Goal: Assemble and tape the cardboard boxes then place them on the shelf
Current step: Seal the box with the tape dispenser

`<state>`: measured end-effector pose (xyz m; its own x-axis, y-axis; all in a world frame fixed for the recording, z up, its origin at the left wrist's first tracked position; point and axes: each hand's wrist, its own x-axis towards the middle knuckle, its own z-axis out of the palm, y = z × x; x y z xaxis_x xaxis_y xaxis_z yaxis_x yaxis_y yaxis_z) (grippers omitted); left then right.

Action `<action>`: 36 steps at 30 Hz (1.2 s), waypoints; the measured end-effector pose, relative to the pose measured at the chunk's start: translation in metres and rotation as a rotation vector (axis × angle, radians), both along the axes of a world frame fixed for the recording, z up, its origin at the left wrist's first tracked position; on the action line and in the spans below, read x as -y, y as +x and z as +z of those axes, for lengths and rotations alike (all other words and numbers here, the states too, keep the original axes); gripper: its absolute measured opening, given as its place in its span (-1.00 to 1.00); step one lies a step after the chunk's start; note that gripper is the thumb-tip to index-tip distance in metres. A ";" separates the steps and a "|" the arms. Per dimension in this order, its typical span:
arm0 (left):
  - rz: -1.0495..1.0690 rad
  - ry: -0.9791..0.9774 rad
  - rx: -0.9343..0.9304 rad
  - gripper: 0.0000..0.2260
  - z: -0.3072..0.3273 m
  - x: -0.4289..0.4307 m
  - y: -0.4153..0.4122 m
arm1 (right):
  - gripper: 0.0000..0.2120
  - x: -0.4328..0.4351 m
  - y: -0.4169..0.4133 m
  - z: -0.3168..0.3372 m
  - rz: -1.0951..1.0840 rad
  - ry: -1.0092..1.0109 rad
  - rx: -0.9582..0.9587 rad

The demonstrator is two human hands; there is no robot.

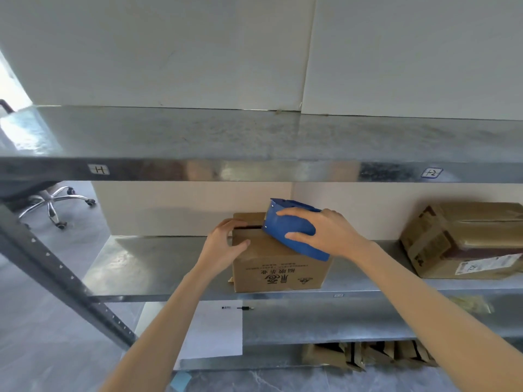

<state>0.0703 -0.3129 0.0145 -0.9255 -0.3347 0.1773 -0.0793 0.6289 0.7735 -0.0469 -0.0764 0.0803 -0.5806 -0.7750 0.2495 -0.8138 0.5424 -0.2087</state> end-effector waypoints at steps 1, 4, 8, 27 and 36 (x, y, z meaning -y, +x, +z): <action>0.009 -0.041 -0.007 -0.68 0.004 0.001 0.000 | -0.58 -0.001 0.000 0.002 0.020 -0.007 0.030; 0.043 -0.049 -0.062 -0.74 0.017 0.005 -0.002 | -0.52 -0.004 0.003 0.010 0.079 -0.017 0.081; -0.039 0.121 -0.030 -0.75 0.036 0.002 -0.005 | -0.52 0.001 0.013 0.018 0.177 -0.026 0.139; -0.256 0.436 0.073 -0.71 0.053 0.000 0.005 | -0.50 -0.001 0.028 0.020 0.273 -0.023 0.114; -0.302 0.548 0.126 -0.72 0.051 -0.003 0.004 | -0.51 0.000 0.035 0.023 0.280 -0.028 0.126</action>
<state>0.0738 -0.3102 0.0653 -0.9958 -0.0674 -0.0625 -0.0723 0.1532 0.9856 -0.0120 -0.0760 0.1036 -0.3728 -0.9031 0.2131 -0.8977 0.2929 -0.3291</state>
